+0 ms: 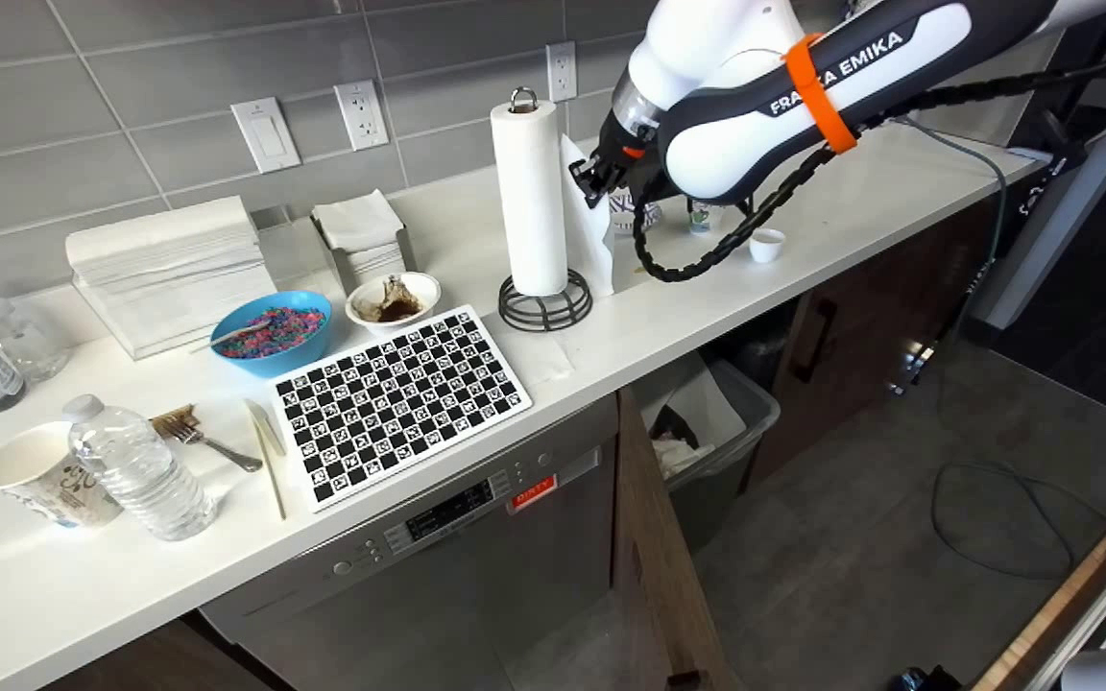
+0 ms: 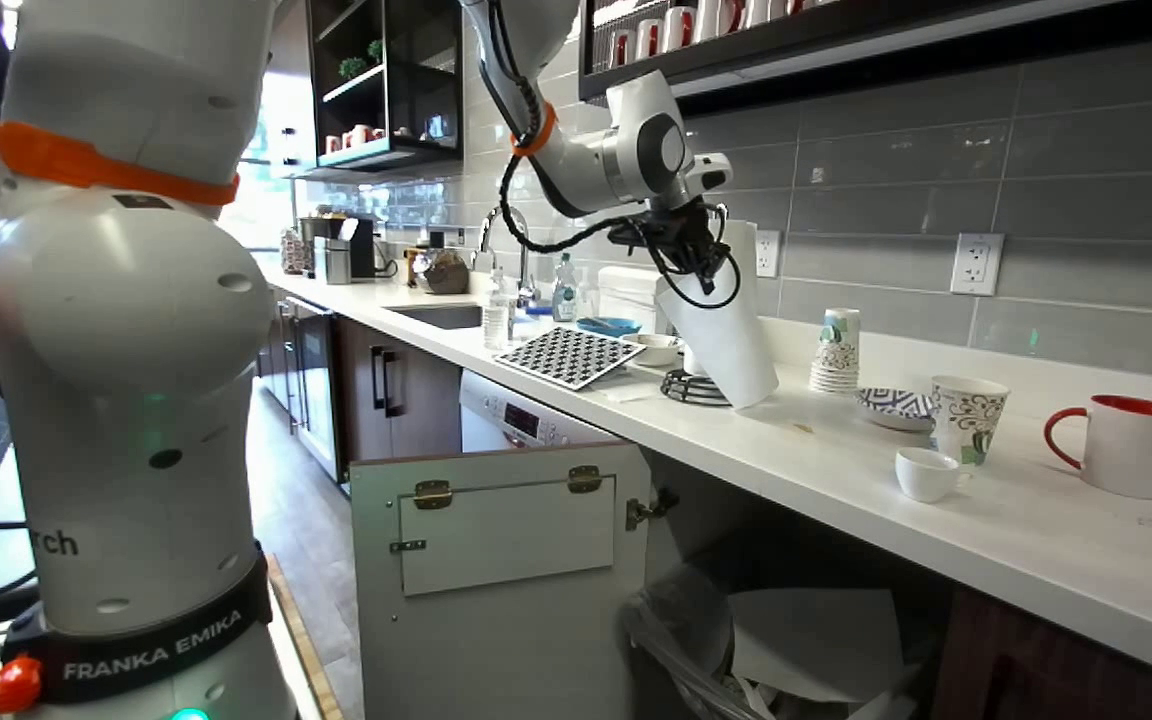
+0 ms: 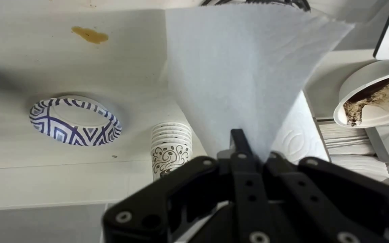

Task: Remove the wipe from the roll and put it on the left

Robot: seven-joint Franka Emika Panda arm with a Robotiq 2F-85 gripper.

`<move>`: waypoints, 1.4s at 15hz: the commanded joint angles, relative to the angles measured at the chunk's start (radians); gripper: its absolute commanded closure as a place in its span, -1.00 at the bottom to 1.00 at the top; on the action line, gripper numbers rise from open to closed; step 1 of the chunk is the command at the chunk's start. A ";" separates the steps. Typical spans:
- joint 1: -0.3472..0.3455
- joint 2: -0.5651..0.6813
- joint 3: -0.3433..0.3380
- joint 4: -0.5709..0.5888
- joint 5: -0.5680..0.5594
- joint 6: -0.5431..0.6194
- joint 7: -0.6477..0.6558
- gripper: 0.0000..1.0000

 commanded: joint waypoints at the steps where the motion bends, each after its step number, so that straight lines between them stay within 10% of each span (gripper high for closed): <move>1: -0.003 0.004 -0.004 -0.031 0.000 0.045 0.012 1.00; 21: -0.017 -0.028 -0.044 -0.142 0.024 0.021 0.023 1.00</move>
